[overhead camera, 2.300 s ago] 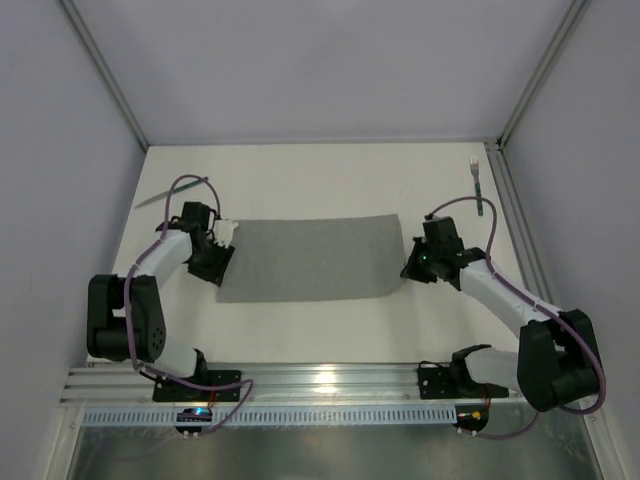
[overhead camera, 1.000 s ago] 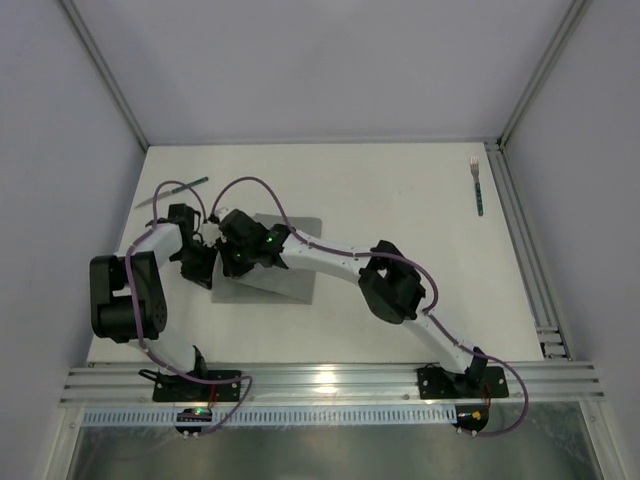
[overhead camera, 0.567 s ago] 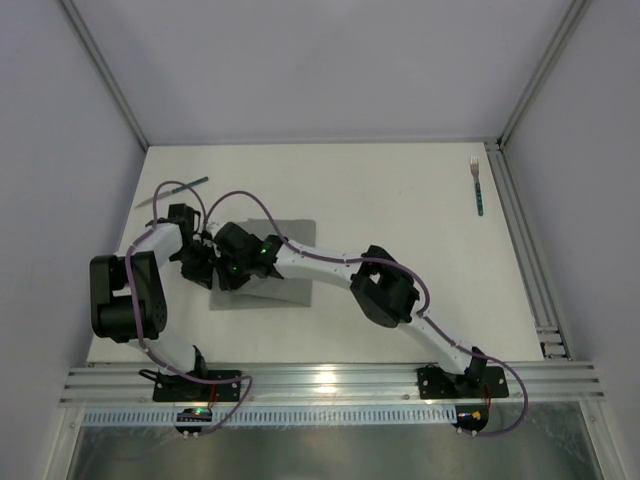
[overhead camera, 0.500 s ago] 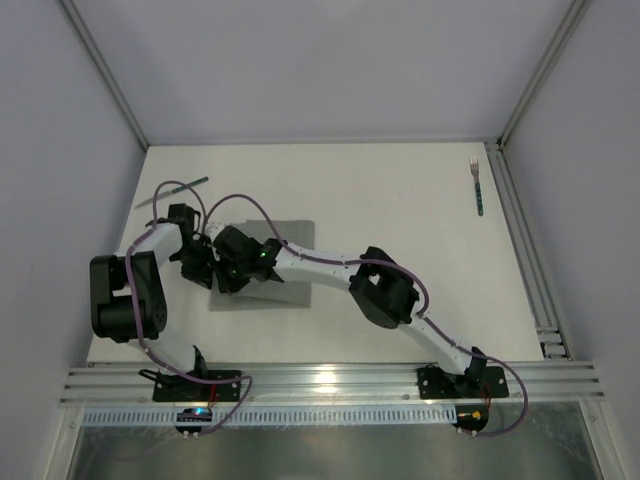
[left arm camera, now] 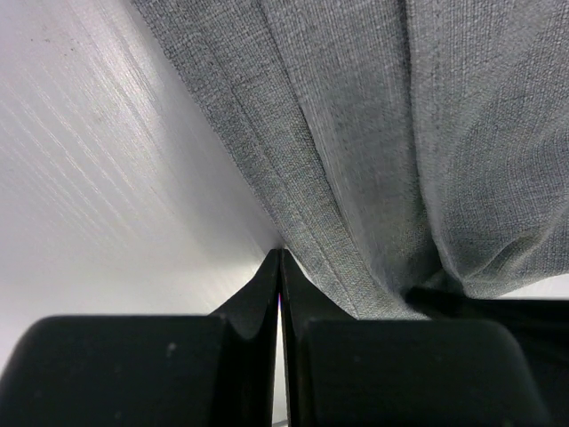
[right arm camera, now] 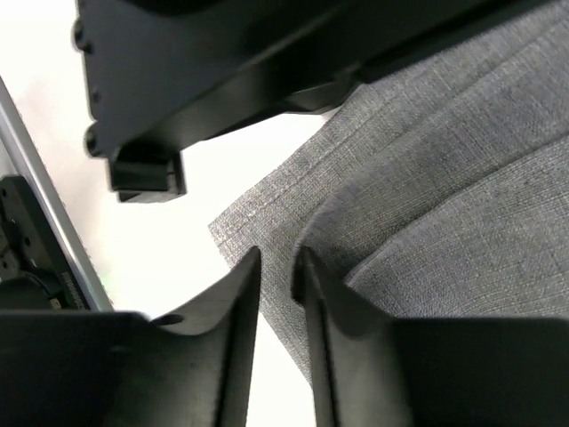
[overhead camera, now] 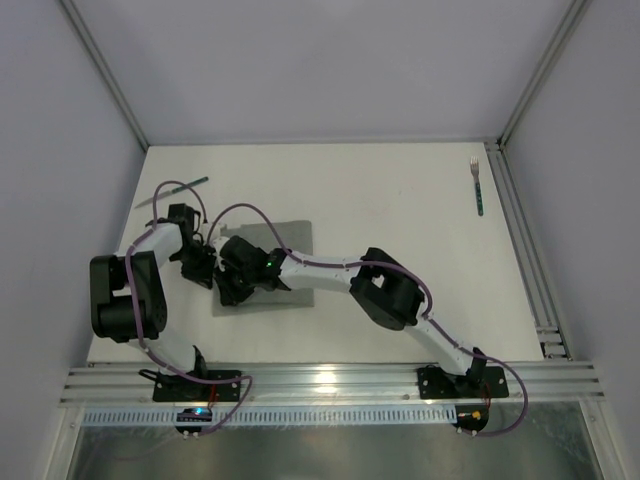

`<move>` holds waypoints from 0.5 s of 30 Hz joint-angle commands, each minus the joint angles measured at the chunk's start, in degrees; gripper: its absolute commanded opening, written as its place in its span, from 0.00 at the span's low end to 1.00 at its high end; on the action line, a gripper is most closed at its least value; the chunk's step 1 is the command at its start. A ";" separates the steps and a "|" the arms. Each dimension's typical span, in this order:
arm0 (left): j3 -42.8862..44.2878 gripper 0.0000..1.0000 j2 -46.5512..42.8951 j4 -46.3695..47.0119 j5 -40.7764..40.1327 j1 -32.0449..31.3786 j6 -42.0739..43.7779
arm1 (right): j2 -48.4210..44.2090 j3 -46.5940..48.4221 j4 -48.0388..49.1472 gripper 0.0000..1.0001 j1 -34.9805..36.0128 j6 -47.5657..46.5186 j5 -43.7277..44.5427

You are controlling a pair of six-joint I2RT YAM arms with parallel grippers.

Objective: Fold the napkin into a case and place the utensils inside
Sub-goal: Fold the rectangle-folded napkin at the center of the board.

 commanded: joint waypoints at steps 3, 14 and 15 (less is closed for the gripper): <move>0.49 0.01 1.52 0.40 2.80 0.65 -0.16 | -6.58 1.84 0.50 0.48 0.25 -0.78 -0.78; 7.61 0.25 -5.25 -4.61 1.22 2.50 -0.50 | -25.03 -8.75 -7.51 0.65 -7.37 1.32 5.37; 7.96 0.32 -5.08 -4.44 0.96 2.50 -0.94 | -27.57 -11.05 -7.16 0.65 -8.88 2.20 6.50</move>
